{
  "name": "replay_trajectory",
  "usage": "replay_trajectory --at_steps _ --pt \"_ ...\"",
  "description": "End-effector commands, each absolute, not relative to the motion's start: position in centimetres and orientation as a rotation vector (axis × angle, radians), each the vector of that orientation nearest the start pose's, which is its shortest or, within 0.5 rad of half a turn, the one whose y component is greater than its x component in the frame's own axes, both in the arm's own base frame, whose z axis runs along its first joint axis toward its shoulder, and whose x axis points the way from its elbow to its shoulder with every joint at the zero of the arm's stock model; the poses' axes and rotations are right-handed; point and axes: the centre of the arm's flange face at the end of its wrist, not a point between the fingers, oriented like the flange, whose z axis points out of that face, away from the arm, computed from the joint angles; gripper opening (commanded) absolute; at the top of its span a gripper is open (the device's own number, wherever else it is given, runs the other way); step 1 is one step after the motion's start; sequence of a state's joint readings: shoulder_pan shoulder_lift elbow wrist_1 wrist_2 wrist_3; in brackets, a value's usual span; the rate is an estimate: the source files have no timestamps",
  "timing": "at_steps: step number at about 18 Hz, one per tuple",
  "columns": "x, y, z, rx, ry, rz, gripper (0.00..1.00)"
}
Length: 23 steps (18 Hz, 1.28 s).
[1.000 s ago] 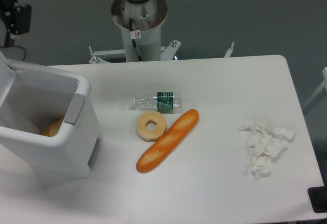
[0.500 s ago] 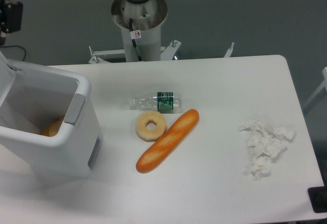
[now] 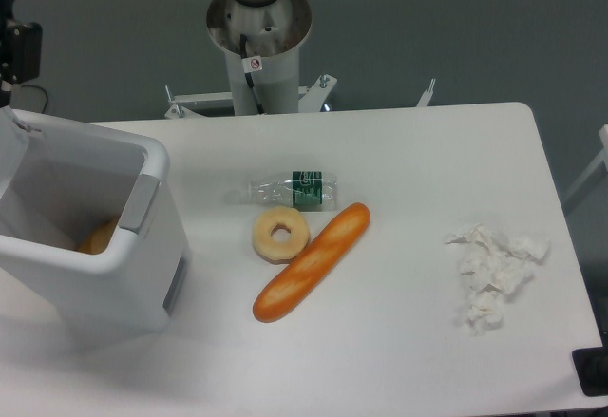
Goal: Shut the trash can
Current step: 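Raise the gripper above and behind the trash can's open lid, then lower the gripper onto the raised lid, pushing it down shut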
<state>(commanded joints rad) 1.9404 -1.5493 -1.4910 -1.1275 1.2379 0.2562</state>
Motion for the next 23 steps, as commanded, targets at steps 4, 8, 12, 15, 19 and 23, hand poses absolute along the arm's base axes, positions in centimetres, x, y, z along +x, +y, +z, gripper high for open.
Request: replay_trajectory --at_steps 4,8,12,15,19,23 --pt "-4.8 53.7 60.1 -2.516 -0.064 -0.171 1.00" --pt "-6.5 53.5 60.1 -2.512 -0.099 -0.155 1.00" --pt "-8.5 53.6 59.8 -2.514 -0.137 -0.143 1.00" --pt "-10.1 54.4 58.6 -2.526 -0.166 -0.125 1.00" --pt "-11.8 54.8 57.8 -2.537 -0.203 -0.107 1.00" --pt "-13.3 55.2 57.0 -2.543 -0.230 -0.100 1.00"
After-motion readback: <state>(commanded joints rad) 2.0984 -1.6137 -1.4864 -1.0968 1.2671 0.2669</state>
